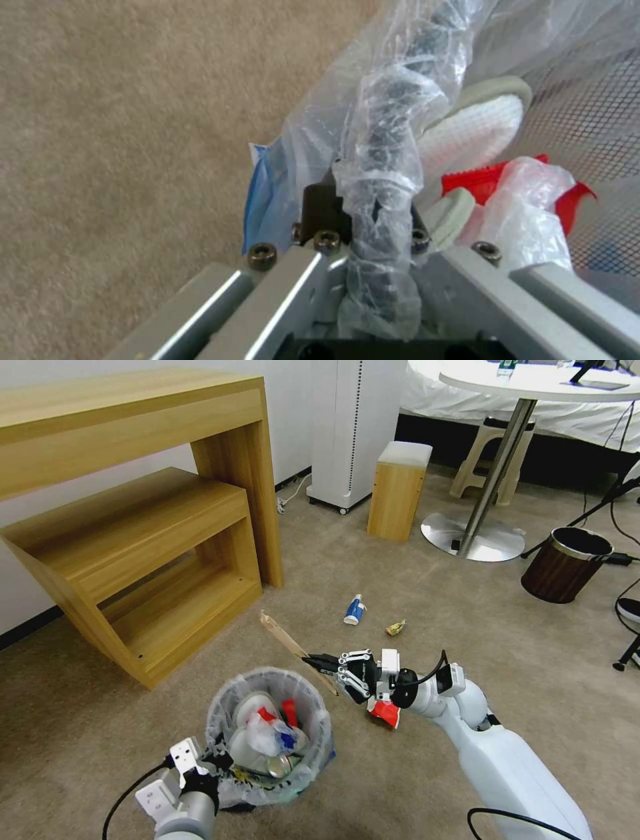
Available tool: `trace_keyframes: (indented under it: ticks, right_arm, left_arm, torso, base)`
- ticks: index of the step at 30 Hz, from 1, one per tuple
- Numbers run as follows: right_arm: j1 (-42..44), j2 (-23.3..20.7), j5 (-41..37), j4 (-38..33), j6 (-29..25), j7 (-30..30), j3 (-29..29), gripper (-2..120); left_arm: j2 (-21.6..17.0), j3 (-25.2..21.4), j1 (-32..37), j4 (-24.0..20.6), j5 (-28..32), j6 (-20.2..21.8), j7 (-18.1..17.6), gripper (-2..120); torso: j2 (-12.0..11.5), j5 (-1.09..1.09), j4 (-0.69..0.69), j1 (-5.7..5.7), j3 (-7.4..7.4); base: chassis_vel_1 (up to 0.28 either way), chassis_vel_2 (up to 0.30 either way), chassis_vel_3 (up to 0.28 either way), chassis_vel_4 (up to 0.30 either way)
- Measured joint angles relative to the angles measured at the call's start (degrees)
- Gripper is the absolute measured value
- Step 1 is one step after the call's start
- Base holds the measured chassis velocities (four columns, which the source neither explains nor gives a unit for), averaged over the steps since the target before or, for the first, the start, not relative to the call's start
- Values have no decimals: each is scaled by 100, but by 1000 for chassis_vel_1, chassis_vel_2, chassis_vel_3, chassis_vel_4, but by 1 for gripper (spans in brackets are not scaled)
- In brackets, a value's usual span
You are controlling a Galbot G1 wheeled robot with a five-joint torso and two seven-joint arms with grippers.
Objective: Pick up the trash bin and place the garbage on the floor into it.
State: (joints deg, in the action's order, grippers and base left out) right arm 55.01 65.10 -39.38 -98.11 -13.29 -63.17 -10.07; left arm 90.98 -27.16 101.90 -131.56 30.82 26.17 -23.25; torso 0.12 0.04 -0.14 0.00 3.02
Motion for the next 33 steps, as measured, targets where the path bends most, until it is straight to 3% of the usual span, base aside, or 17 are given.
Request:
trace_keyframes:
  ticks: [23,27,31,33]
  right_arm:
    - [173,235,699,362,-268,193,668,3]
    - [197,114,714,333,-256,37,567,22]
    - [227,41,713,292,-257,-50,480,32]
    - [261,-25,715,276,-269,-153,373,42]
  left_arm:
    - [77,159,-150,-233,261,222,-126,1]
    - [93,76,-176,-239,261,222,-126,1]
    - [103,13,-211,-240,284,223,-127,1]
    - [106,-60,-248,-251,318,237,-130,1]
  torso:
    - [0,0,0,0,0]
    - [0,0,0,0,0]
    - [0,0,0,0,0]
    - [0,0,0,0,0]
  base:
    - [0,0,0,0]
    - [0,0,0,0]
    - [0,0,0,0]
    - [0,0,0,0]
